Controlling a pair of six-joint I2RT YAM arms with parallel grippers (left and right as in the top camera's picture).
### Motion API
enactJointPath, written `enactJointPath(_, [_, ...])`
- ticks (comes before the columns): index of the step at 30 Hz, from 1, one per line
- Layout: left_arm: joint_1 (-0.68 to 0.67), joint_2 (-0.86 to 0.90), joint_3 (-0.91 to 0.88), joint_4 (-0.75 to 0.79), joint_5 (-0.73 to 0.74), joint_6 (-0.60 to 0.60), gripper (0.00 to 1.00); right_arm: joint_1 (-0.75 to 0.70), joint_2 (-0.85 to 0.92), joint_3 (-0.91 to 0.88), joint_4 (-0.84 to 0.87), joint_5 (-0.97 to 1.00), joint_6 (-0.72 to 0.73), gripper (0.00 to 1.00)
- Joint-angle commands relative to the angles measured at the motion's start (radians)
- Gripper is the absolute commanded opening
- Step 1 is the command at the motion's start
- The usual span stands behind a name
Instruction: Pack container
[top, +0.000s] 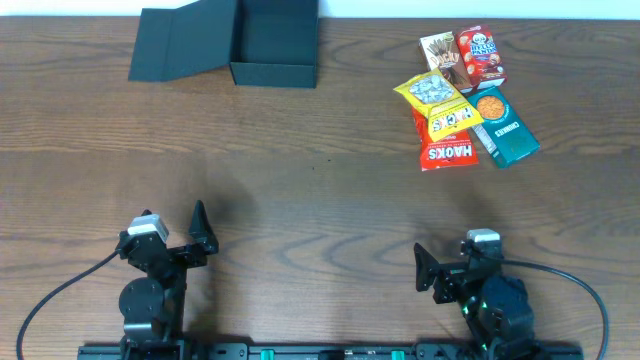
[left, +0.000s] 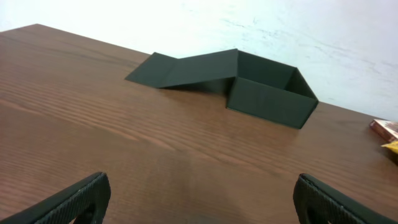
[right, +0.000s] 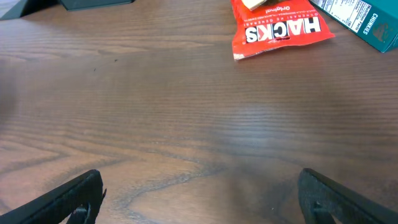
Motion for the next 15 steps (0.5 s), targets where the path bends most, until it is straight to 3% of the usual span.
enactJointPath(1, [0.002, -0.006, -0.034, -0.005, 0.06, -0.024, 0.95, 0.001, -0.009, -0.009, -0.001, 0.0, 0.01, 0.99])
enactJointPath(5, [0.001, -0.003, -0.034, 0.032, 0.117, -0.106, 0.95, 0.001, -0.009, -0.009, -0.001, 0.0, 0.01, 0.99])
enactJointPath(9, [0.001, 0.042, -0.033, 0.177, 0.116, -0.146, 0.96, 0.001, -0.009, -0.009, -0.001, 0.0, 0.01, 0.99])
enactJointPath(12, [0.001, 0.137, -0.02, 0.298, 0.074, -0.146, 0.96, 0.001, -0.009, -0.009, -0.001, 0.0, 0.01, 0.99])
enactJointPath(15, [0.001, 0.314, 0.061, 0.323, 0.056, -0.146, 0.96, 0.001, -0.009, -0.009, -0.001, 0.0, 0.01, 0.99])
